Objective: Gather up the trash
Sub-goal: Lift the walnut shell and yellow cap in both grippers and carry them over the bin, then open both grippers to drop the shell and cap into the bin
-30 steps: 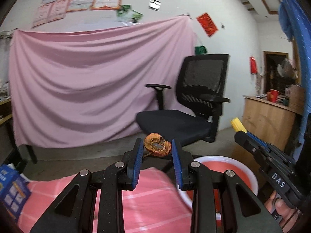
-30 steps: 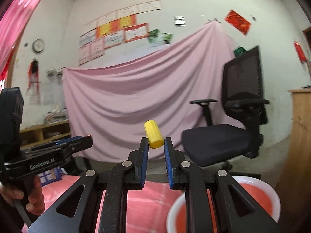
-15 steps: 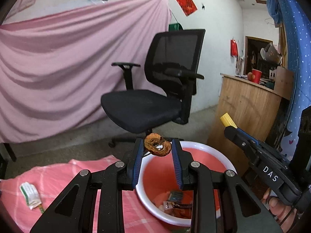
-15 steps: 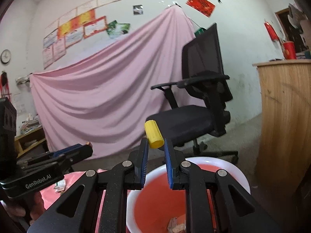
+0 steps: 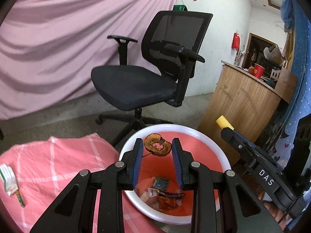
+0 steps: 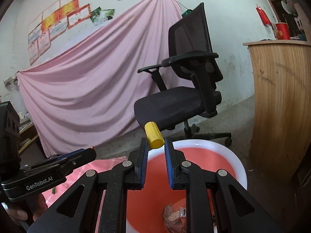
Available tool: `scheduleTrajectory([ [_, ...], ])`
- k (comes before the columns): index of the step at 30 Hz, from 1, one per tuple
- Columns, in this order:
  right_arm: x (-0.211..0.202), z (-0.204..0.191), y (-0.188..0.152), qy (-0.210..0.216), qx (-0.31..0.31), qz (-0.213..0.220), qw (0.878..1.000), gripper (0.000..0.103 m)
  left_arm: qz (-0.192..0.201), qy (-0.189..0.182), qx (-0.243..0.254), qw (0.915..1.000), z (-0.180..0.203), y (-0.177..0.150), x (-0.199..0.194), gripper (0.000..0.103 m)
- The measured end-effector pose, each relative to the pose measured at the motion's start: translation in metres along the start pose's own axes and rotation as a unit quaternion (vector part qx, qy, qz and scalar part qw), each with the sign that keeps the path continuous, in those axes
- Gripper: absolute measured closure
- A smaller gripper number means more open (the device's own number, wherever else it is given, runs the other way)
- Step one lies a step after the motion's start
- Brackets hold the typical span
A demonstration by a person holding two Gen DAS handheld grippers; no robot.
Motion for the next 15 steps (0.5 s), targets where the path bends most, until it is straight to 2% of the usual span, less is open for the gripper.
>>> scheduleTrajectory([
  [2, 0.002, 0.002, -0.001, -0.003, 0.001, -0.004, 1.0, 0.088, -0.011, -0.008, -0.012, 0.9998, -0.003, 0.0, 0.004, 0.076],
  [4, 0.003, 0.003, -0.002, -0.005, 0.003, -0.009, 1.0, 0.088, -0.014, -0.008, -0.02, 0.9997, -0.007, 0.0, 0.004, 0.07],
  [6, 0.005, 0.004, -0.001, -0.006, 0.004, -0.012, 1.0, 0.088, -0.012, -0.006, -0.026, 0.9996, -0.009, 0.0, 0.004, 0.059],
  [10, 0.005, 0.006, 0.0, -0.006, 0.007, -0.013, 1.0, 0.087, -0.008, 0.0, -0.032, 0.9995, -0.013, 0.0, 0.0, 0.059],
  [15, 0.003, 0.002, 0.003, -0.003, 0.003, -0.006, 1.0, 0.079, 0.001, 0.012, -0.041, 0.9991, -0.019, -0.001, -0.01, 0.058],
])
Point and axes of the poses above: each gripper's, at about its wrist camera, not at the fingertips, and x roughly the way its jaws point, z to its right, y to its top, the point moved 3 cm from there along x, roughly the way its jaws point, and after that the axes turned 7 degrees about -y, right-handed, at the moved point
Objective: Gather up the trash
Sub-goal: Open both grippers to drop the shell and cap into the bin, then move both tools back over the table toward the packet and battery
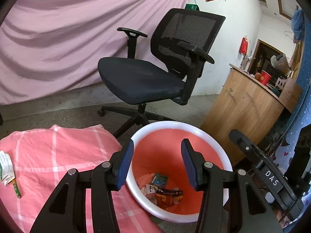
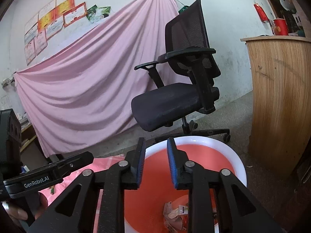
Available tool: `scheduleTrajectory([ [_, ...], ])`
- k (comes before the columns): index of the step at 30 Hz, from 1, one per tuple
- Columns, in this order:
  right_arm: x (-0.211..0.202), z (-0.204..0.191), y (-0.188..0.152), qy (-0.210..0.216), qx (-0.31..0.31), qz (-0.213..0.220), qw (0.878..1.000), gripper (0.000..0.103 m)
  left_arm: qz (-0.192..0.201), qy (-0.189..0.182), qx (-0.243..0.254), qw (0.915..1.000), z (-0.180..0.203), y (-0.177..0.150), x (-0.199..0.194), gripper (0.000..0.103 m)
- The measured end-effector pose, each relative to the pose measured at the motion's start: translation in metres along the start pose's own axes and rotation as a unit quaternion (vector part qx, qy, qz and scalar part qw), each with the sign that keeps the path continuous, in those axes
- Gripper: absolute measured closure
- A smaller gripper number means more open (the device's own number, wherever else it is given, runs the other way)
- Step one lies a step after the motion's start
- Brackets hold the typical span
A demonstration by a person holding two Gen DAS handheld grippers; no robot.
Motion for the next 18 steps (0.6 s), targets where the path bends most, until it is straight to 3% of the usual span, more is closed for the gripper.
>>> scheduleTrajectory([
  [9, -0.004, -0.024, 0.008, 0.019, -0.005, 0.018, 1.0, 0.071, 0.044, 0.048, -0.004, 0.9979, -0.021, 0.005, -0.039, 0.052],
  [12, -0.007, -0.038, 0.01, 0.026, -0.01, 0.03, 0.999, 0.053, 0.065, 0.069, -0.008, 0.9955, -0.033, 0.005, -0.058, 0.05],
  [16, -0.009, -0.059, 0.013, 0.04, -0.017, 0.043, 0.998, 0.047, 0.09, 0.096, -0.015, 0.9912, -0.051, 0.007, -0.084, 0.043],
  [18, -0.01, -0.069, 0.014, 0.047, -0.018, 0.052, 0.997, 0.038, 0.107, 0.112, -0.017, 0.9878, -0.06, 0.007, -0.1, 0.033],
])
Point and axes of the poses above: each gripper's, at about its wrist camera, not at the fingertips, and x roughly the way its jaws point, z to its right, y to its top, the point moved 3 cm from there along x, roughly the way its jaws point, and after that the axes turned 7 degrees about -y, right-handed, at the moved point
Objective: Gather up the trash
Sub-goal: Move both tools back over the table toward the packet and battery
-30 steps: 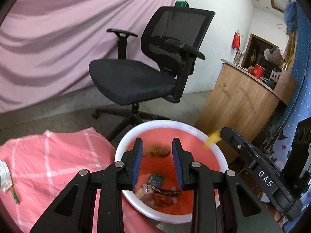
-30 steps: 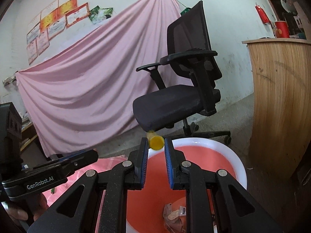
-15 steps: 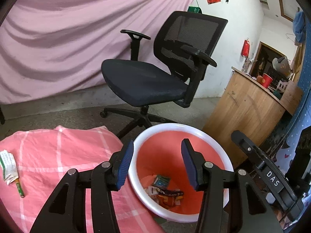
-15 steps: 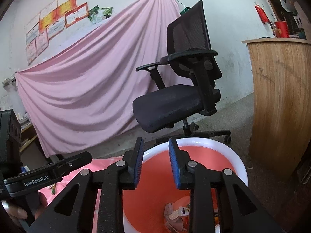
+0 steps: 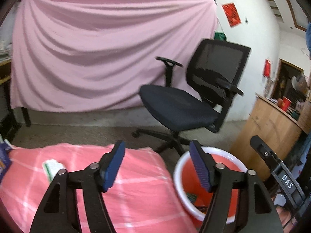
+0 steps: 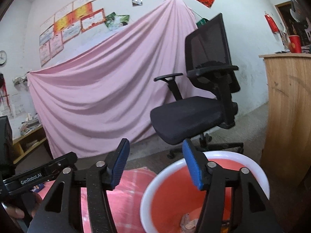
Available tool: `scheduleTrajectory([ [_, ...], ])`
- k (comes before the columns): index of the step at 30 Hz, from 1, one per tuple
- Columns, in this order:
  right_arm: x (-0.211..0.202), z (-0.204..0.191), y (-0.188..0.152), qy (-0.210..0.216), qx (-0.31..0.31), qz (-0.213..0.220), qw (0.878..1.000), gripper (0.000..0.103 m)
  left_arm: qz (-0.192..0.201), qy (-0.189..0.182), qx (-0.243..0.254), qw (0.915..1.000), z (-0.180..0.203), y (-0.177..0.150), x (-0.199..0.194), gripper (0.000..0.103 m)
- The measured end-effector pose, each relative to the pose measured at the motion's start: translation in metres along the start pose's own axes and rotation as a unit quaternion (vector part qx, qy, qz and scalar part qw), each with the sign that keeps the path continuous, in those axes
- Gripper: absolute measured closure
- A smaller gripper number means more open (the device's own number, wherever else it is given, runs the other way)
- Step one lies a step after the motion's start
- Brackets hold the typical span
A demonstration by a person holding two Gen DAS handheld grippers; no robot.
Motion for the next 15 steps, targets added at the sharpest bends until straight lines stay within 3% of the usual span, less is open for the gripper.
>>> scheduleTrajectory([
  [1, 0.0, -0.006, 0.001, 0.006, 0.0, 0.006, 1.0, 0.029, 0.01, 0.007, -0.002, 0.9999, -0.007, 0.002, -0.007, 0.03],
  [4, -0.005, -0.023, 0.002, 0.022, -0.004, 0.028, 0.999, 0.02, 0.045, 0.029, -0.006, 0.9986, -0.024, 0.004, -0.028, 0.013],
  [5, -0.008, -0.029, 0.002, 0.026, -0.006, 0.036, 0.999, 0.015, 0.062, 0.041, -0.008, 0.9972, -0.03, 0.004, -0.037, 0.002],
  [7, -0.013, -0.04, 0.002, 0.037, -0.01, 0.055, 0.998, 0.001, 0.1, 0.065, -0.007, 0.9928, -0.042, 0.003, -0.057, 0.001],
  [11, -0.017, -0.064, -0.001, 0.07, -0.021, 0.072, 0.995, 0.0, 0.138, 0.105, 0.007, 0.9849, -0.061, -0.004, -0.084, 0.001],
  [15, -0.014, -0.089, -0.009, 0.091, -0.044, 0.076, 0.992, 0.0, 0.148, 0.132, 0.013, 0.9801, -0.082, -0.015, -0.102, 0.001],
])
Point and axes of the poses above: each gripper's, at about its wrist camera, not at the fingertips, and x roughly the way its jaws point, z to its right, y to its top, the point moved 3 cm from there along x, roughly the way its jaws point, and after that the axes turned 7 degrees about -y, right-handed, at the moved point
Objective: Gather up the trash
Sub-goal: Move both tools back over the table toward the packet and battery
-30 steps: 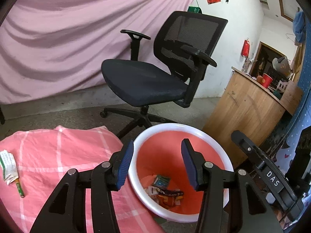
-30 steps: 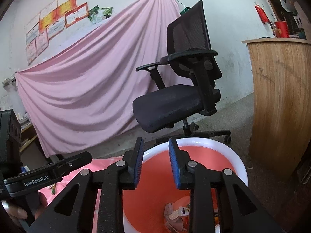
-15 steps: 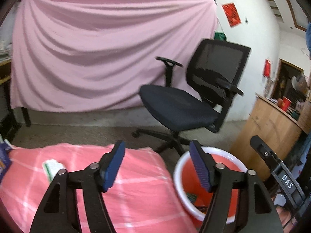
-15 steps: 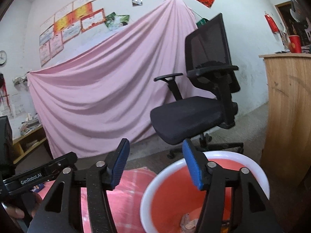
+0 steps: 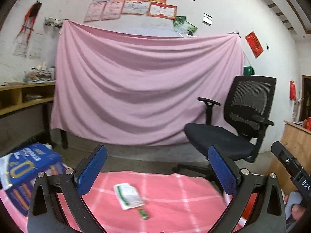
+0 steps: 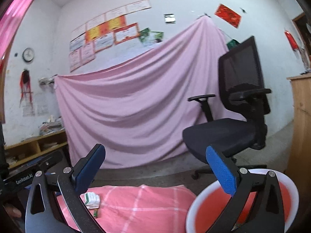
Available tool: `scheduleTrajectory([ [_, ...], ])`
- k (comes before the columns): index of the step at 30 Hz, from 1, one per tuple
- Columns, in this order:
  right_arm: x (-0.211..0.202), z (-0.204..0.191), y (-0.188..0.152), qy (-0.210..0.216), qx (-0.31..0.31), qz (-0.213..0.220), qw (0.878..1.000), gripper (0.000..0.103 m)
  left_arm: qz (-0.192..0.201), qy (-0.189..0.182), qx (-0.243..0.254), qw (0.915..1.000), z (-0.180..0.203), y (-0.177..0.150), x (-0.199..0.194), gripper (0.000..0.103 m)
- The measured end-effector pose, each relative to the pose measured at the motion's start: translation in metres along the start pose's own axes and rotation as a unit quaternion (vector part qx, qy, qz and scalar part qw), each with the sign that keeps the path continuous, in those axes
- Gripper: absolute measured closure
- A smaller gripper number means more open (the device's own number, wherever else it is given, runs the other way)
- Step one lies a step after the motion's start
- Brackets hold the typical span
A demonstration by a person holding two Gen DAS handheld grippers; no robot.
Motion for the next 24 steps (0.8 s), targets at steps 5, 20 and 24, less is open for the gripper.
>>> scheduleTrajectory([
  [5, 0.007, -0.033, -0.013, 0.026, -0.032, -0.005, 0.999, 0.0, -0.002, 0.032, 0.001, 0.9995, -0.034, -0.011, -0.012, 0.001],
  [20, 0.073, -0.095, -0.084, 0.062, -0.129, -0.174, 0.974, 0.0, -0.107, 0.09, 0.002, 0.9902, -0.116, -0.061, -0.007, 0.001],
  [24, 0.086, -0.105, -0.099, 0.077, -0.147, -0.22, 0.961, 0.0, -0.154, 0.092, -0.002, 0.9837, -0.123, -0.075, 0.009, 0.001],
])
Point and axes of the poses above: each gripper's, at about its wrist camera, not at the fingertips, and x roughly the way its jaws point, z to its right, y to its top, the point moved 3 cm from there along x, roughly the way its jaws point, and after that the axes turned 7 degrees about -y, right-handed, at the moved point
